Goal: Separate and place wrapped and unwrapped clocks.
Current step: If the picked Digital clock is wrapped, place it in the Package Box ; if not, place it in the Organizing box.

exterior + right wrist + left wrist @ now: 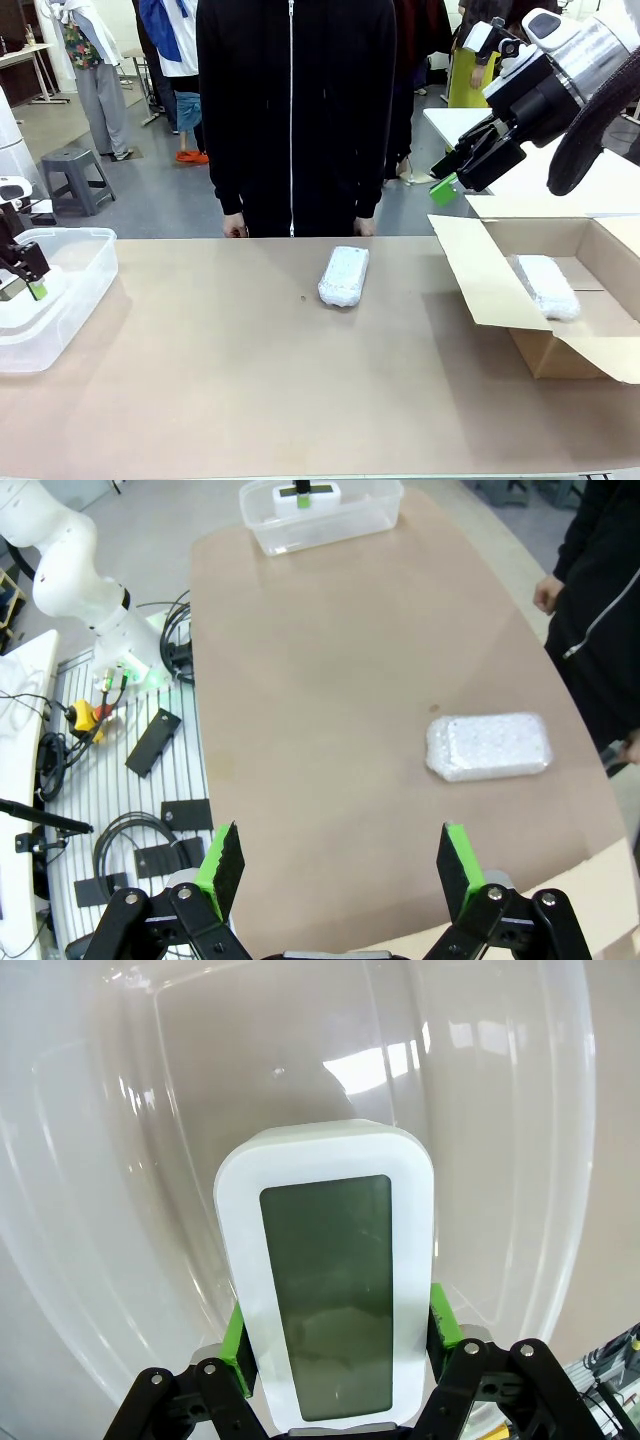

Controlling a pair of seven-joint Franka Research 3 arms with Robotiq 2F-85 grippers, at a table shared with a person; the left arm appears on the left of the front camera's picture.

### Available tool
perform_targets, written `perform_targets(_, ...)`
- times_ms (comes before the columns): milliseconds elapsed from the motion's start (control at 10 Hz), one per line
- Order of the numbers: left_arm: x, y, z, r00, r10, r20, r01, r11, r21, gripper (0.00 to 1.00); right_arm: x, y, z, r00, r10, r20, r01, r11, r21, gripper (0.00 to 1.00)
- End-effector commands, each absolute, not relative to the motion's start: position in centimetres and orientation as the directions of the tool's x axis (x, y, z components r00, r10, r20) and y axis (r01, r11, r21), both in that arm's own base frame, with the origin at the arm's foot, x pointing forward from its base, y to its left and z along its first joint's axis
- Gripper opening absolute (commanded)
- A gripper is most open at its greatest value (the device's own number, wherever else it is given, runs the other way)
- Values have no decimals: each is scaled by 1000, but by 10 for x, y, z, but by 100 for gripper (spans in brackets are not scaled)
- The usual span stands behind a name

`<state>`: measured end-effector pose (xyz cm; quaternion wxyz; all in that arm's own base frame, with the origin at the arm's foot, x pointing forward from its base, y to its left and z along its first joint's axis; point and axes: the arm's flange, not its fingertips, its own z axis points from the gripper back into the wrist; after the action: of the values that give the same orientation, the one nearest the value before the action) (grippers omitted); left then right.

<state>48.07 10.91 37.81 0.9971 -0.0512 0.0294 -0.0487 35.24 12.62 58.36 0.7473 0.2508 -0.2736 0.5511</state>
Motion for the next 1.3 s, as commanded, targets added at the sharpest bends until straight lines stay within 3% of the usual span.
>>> perform_targets(0,486,121,376,993,-115,-28,110,984,-138,98,353,126,584,227,689,688,-966,249,70,100)
perform_targets(800,487,123,386,993,-117,-28,113,986,-126,100,353,126,584,227,689,688,-966,249,70,100)
perform_targets(1200,455,104,480,989,-140,50,146,981,-127,100,353,126,584,227,689,688,-966,249,70,100)
